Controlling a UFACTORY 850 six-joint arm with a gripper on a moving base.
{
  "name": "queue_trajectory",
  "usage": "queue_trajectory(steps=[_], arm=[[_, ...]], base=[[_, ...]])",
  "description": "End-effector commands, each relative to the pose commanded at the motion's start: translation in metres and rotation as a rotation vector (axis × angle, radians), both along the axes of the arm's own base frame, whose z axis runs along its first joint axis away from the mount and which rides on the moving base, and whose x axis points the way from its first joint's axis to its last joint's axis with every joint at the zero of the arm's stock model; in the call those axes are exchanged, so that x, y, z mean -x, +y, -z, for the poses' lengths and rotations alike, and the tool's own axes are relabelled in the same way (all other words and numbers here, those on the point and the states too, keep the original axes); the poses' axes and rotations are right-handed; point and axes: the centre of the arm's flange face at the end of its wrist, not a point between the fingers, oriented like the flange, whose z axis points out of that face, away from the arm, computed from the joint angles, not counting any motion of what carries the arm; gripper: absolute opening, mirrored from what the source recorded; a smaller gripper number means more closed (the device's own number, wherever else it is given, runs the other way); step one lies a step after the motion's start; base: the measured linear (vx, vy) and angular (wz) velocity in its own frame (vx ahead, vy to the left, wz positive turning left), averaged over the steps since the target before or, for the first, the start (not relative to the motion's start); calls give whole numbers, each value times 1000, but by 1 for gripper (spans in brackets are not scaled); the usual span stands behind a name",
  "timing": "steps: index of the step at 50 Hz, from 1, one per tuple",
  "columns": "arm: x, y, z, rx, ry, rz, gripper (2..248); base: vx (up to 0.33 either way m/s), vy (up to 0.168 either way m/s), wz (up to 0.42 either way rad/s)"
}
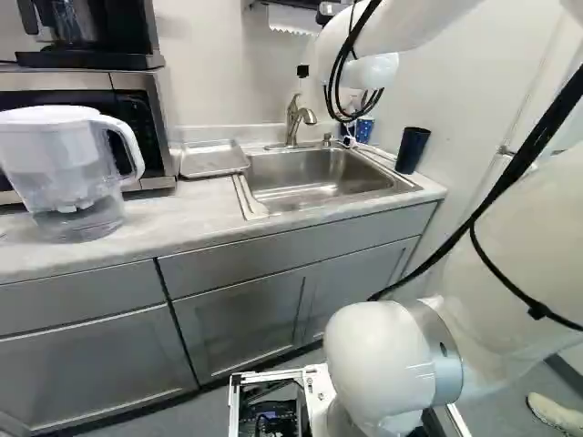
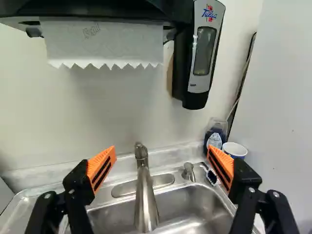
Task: Rinse the cup and place it in the tray
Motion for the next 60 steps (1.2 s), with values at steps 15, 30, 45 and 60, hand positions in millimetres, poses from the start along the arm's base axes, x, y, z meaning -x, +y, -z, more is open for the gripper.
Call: queue_trajectory(steps=[15, 30, 45, 60], arm=[[0, 0, 0, 0, 0, 0, 247], [0, 0, 0, 0, 0, 0, 247], [-11, 0, 2, -1, 32, 0, 247], [-31, 0, 6, -2, 85, -1, 247]], base=[[0, 0, 0], [0, 0, 0], [0, 0, 0], [0, 0, 0]])
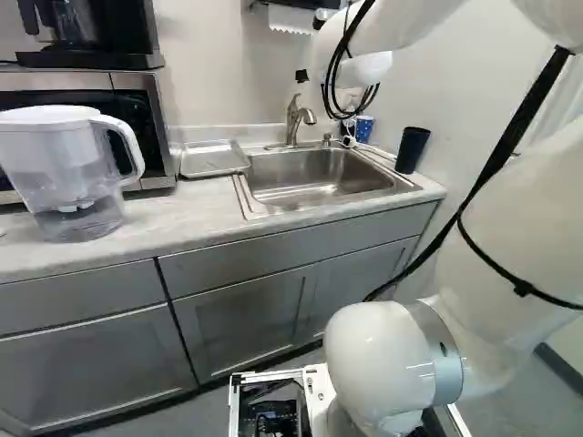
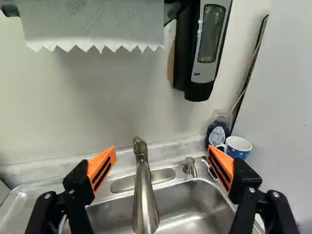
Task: Rinse the cup and place it in the tray
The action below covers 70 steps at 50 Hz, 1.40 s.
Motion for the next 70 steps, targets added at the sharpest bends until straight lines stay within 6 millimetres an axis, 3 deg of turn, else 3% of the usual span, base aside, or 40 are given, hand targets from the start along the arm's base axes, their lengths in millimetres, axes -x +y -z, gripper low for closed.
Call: queue_trajectory(steps=[34, 70], arm=[[-60, 0, 11, -3, 127, -2, 247], [-106, -9, 26, -8, 271, 10, 247]], base=[[0, 0, 0], [0, 0, 0]])
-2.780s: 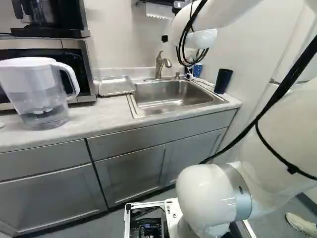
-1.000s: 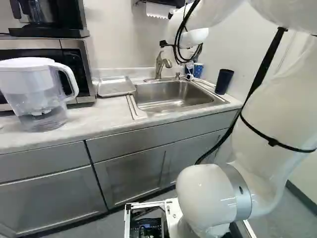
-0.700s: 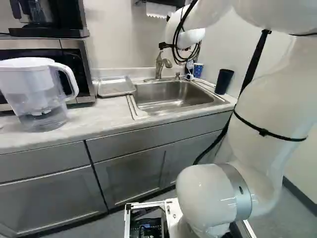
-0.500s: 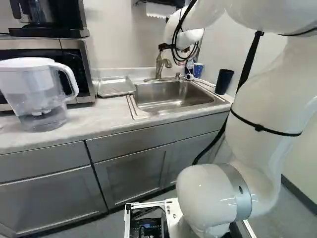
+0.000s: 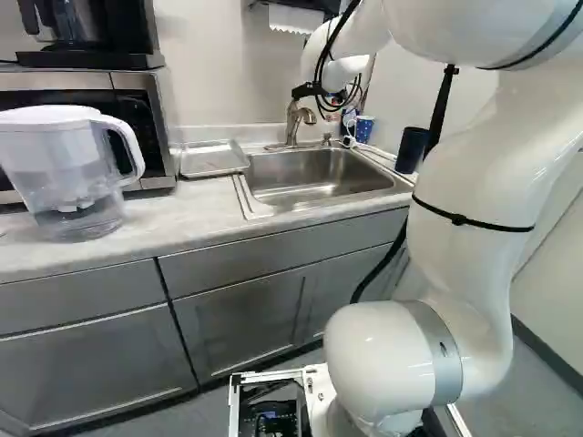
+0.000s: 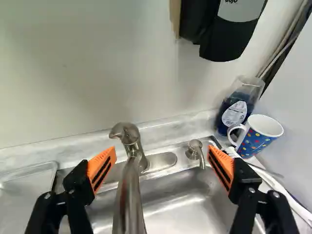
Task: Rinse the cup and place it in the tray
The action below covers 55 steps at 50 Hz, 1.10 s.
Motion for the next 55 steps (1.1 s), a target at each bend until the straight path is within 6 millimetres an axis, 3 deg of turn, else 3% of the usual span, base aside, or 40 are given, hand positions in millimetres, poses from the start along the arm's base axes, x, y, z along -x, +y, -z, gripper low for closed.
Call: queue_trajectory(steps=[27, 55], arm=[[-36, -6, -1, 2, -58, 7, 247], [-41, -6, -11, 7, -176, 7, 247]], base=[[0, 0, 0], [0, 0, 0]])
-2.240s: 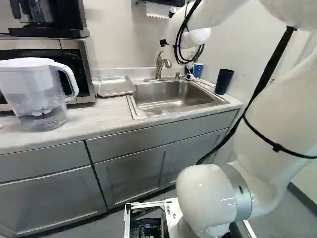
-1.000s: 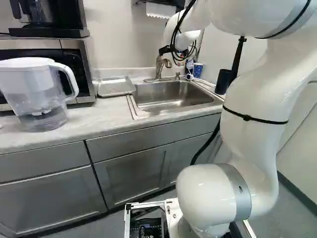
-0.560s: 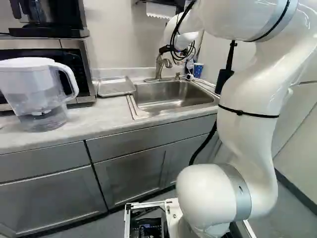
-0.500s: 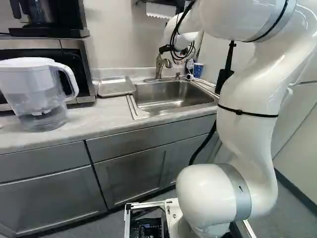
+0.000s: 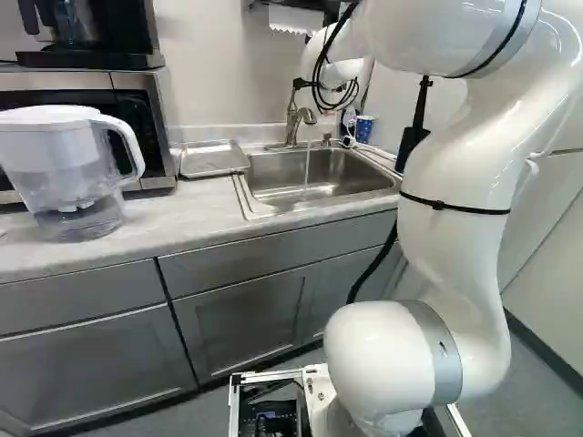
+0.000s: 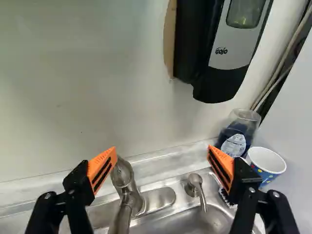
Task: Rinse the cup and place it in the tray
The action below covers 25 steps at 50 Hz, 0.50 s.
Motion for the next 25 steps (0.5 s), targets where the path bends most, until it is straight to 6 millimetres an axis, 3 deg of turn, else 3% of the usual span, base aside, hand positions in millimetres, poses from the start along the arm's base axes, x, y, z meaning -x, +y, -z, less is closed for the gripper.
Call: queue_trajectory(steps=[10, 25], arm=[[6, 0, -1, 0, 2, 0, 247], [33, 4, -3, 0, 11, -4, 247]], base=[[0, 0, 0], [0, 0, 0]])
